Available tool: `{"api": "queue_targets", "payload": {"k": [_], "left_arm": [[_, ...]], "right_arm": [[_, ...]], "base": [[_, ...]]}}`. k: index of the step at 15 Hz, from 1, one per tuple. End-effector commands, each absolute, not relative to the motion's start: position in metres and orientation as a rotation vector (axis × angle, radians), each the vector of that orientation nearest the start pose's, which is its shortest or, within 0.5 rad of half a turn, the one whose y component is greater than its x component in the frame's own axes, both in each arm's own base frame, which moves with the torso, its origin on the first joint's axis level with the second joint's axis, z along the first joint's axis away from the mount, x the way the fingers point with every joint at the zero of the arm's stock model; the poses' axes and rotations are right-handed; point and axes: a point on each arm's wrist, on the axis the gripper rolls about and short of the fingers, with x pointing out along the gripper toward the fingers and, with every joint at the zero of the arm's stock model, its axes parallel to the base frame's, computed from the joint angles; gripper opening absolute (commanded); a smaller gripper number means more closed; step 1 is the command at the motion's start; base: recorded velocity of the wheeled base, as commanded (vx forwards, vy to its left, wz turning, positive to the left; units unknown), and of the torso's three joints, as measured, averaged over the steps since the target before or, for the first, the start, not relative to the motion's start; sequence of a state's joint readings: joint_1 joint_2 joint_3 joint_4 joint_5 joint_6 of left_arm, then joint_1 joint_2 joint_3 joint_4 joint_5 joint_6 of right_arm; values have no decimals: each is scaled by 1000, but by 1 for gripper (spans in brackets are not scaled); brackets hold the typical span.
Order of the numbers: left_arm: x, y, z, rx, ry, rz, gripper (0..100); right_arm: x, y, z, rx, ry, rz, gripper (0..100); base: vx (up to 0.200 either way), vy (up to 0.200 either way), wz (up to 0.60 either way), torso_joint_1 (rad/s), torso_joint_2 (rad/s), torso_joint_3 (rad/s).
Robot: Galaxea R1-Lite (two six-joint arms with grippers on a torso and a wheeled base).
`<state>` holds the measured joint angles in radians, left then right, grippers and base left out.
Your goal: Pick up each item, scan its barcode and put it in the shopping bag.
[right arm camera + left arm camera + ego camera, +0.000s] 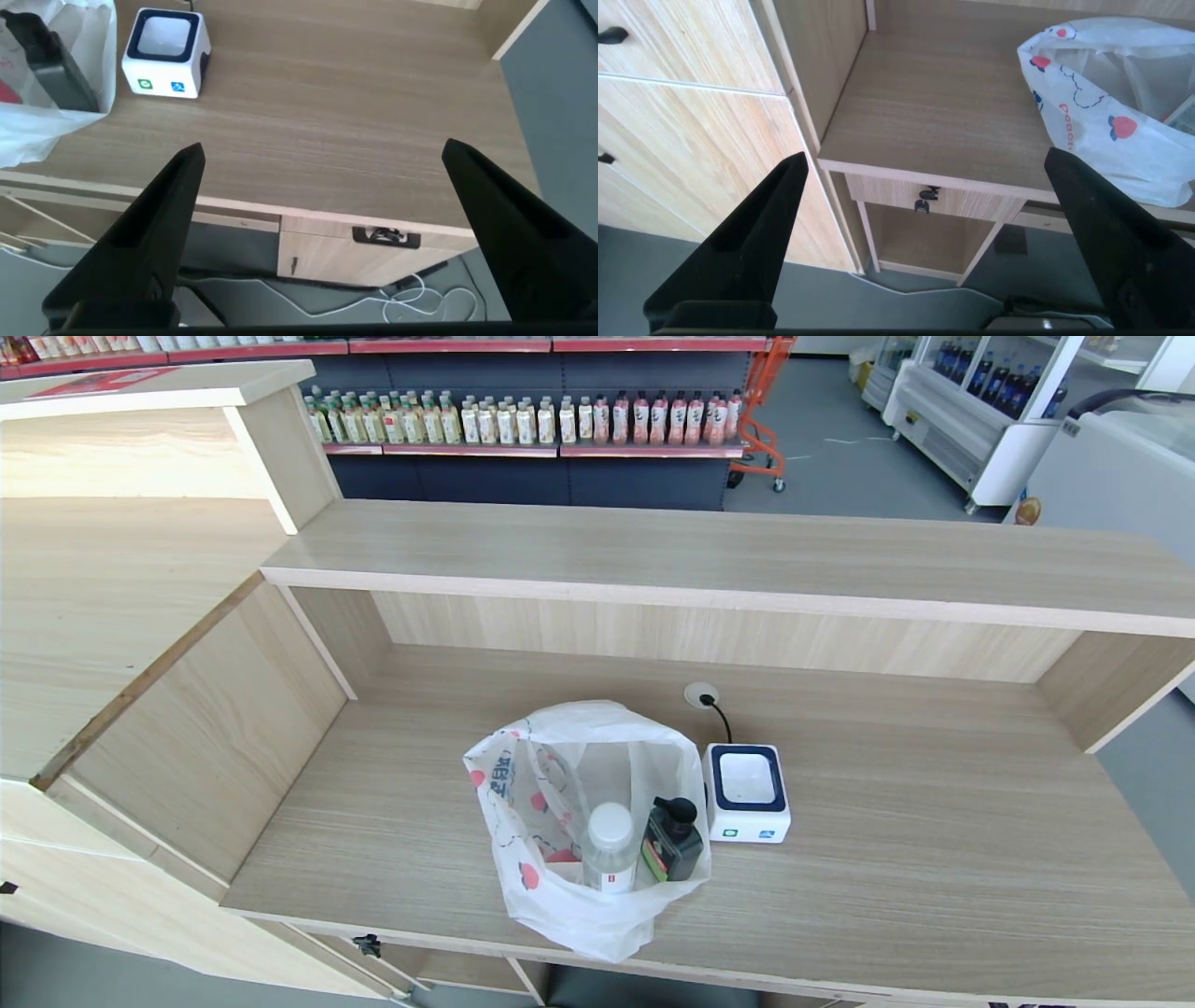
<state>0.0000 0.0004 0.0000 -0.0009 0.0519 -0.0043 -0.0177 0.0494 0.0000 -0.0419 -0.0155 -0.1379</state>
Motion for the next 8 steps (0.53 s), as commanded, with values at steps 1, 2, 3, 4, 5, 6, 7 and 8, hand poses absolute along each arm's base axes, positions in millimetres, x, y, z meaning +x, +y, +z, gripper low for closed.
{"api": "queue_targets", "payload": {"k": [1,2,3,4,5,6,7,8], "left_arm": [[-23,1,76,-5,-2,52,100],[-23,1,76,-5,-2,52,100],[-23,1,76,-5,-2,52,100],[-23,1,76,-5,-2,52,100],[-23,1,76,-5,-2,52,100],[-23,1,75,-8,0,52,100],[-22,1,76,-6,8,52,100],[-23,1,76,-6,-2,54,100]], "right_arm": [[-23,0,80,-142,-43,-29,100],[-23,0,80,-144,-43,-29,100],[-23,0,80,-145,-42,-35,100],[-23,-1,80,-145,-42,-42,100],[-23,-1,80,-145,-42,-42,100],[-23,-1,80,-148,-41,-43,100],[-23,-1,80,-151,-41,-46,100],[-23,-1,80,-151,-42,-57,100]], "base": [[0,0,0,0,0,0],[0,0,0,0,0,0],[0,0,0,0,0,0],[0,0,0,0,0,0],[0,0,0,0,0,0],[0,0,0,0,0,0],[0,0,0,0,0,0],[0,0,0,0,0,0]]}}
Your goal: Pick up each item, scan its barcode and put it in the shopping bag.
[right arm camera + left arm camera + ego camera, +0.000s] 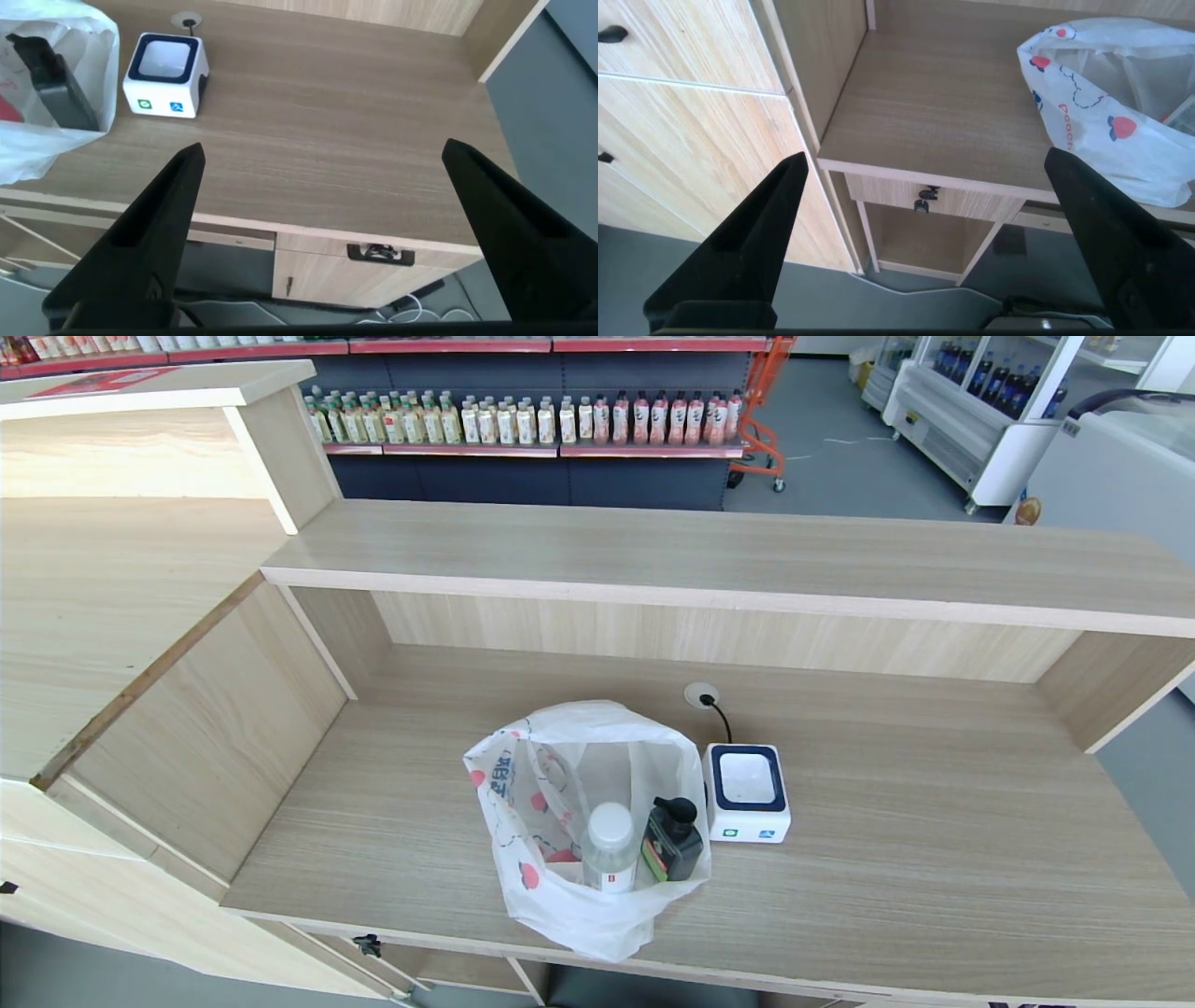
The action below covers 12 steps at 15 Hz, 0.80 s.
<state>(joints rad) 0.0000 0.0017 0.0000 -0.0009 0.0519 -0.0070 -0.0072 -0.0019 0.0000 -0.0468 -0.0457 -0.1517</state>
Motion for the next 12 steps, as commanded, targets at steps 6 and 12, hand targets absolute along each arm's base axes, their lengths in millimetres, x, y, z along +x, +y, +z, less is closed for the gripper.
{"api": "queue_targets", "payload": {"k": [6,12], "left_arm": [[-23,1,76,-5,-2,52,100],[-23,1,76,-5,-2,52,100]], "right_arm": [[-23,-1,81,-149,-43,-79,100],[-23,-1,81,-144,-45,-77,100]], "base": [[0,-67,0,0,1,0],[0,-33,0,0,0,0]]}}
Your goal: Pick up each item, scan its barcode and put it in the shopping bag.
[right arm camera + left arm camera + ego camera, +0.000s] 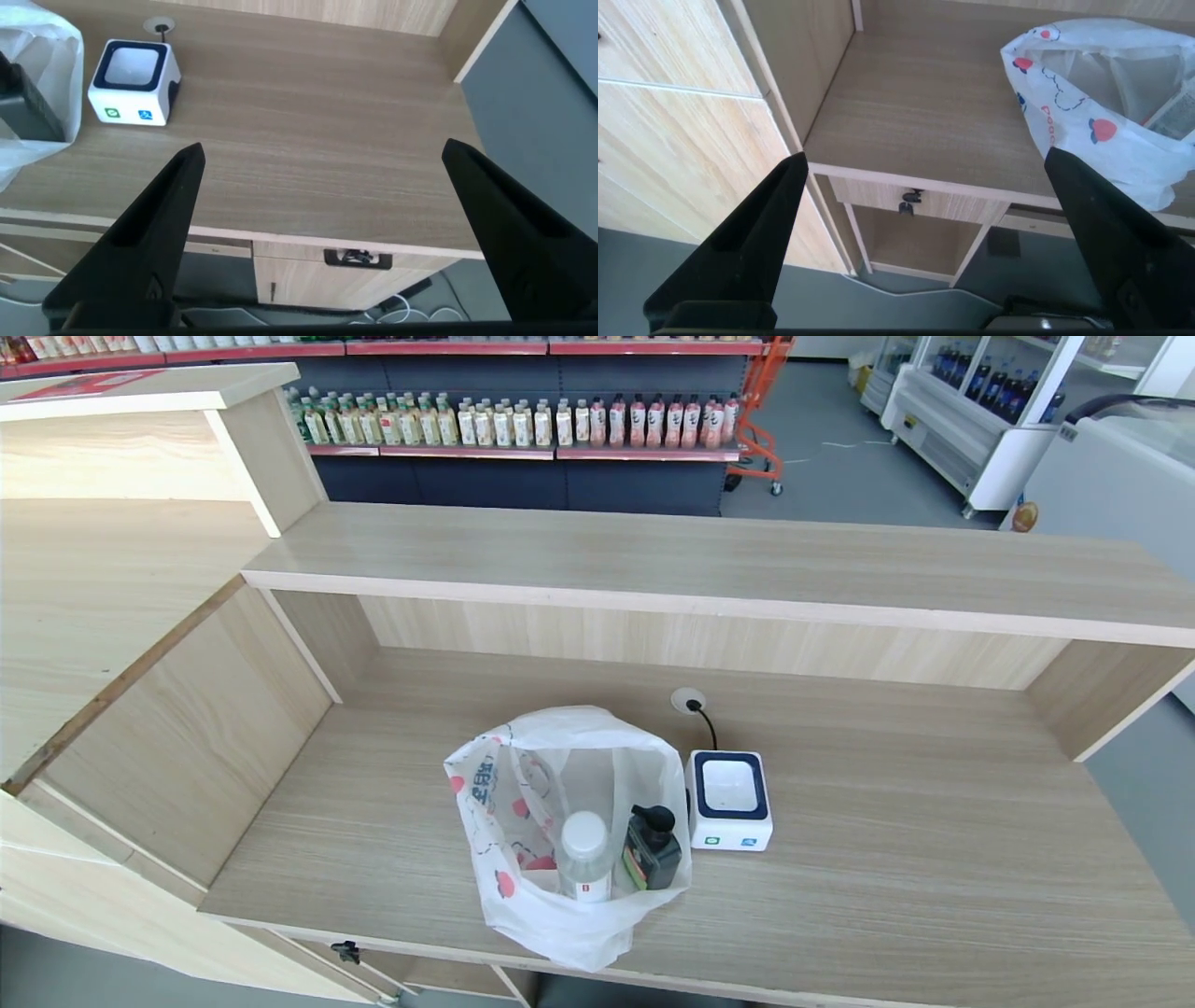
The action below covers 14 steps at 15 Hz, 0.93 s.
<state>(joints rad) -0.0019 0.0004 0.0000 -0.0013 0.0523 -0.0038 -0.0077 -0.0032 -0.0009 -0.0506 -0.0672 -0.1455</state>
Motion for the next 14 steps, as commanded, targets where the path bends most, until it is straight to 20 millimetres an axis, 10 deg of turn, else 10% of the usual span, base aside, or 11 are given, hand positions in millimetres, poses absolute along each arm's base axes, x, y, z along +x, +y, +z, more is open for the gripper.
{"api": "queue_targets", "payload": {"k": [1,14], "left_arm": [[-23,1,76,-5,-2,52,100],[-23,1,76,-5,-2,52,100]], "right_arm": [[-23,-1,81,-144,-44,-77,100],[-23,-2,81,-144,-43,-88,100]], "base": [[0,0,0,0,0,0],[0,0,-46,0,0,0]]}}
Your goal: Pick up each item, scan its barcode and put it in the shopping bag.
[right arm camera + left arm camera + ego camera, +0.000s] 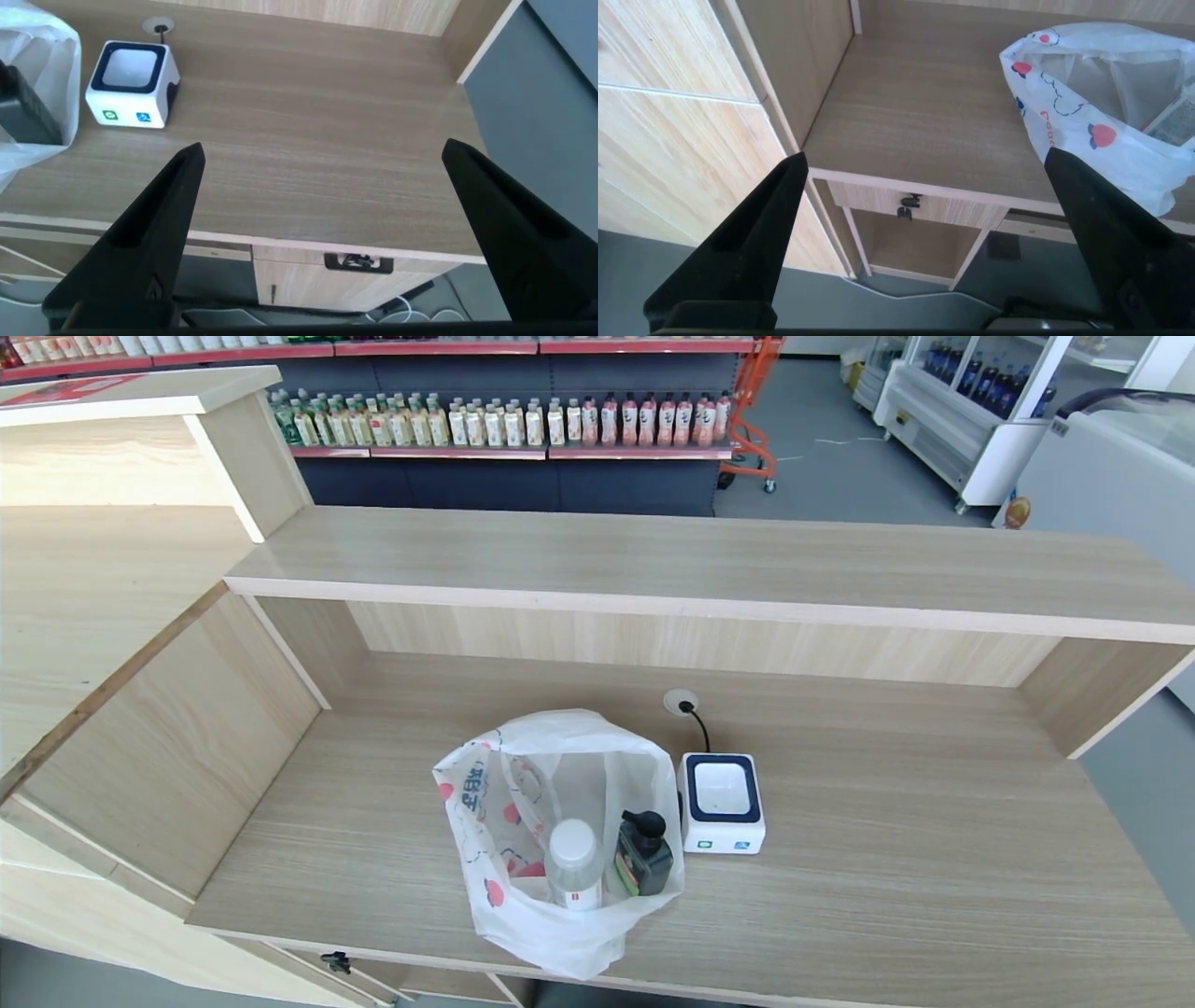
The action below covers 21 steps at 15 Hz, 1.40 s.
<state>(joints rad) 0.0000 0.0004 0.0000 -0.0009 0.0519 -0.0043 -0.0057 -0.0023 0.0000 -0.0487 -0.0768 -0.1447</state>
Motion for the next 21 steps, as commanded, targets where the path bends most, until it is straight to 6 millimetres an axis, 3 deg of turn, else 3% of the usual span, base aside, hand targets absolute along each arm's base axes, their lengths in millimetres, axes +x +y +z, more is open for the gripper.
{"api": "queue_targets", "payload": {"k": [1,6,11,21], "left_arm": [[-23,1,76,-5,-2,52,100],[-23,1,76,-5,-2,52,100],[-23,1,76,-5,-2,52,100],[-23,1,76,-5,-2,52,100]], "right_arm": [[-23,-2,81,-144,-43,-91,100],[-23,-2,80,-138,-41,-91,100],[-23,-2,79,32,-32,-84,100],[-23,-1,78,-3,-24,-58,100]], "base": [[0,0,0,0,0,0],[0,0,0,0,0,0],[0,0,0,0,0,0],[0,0,0,0,0,0]]}}
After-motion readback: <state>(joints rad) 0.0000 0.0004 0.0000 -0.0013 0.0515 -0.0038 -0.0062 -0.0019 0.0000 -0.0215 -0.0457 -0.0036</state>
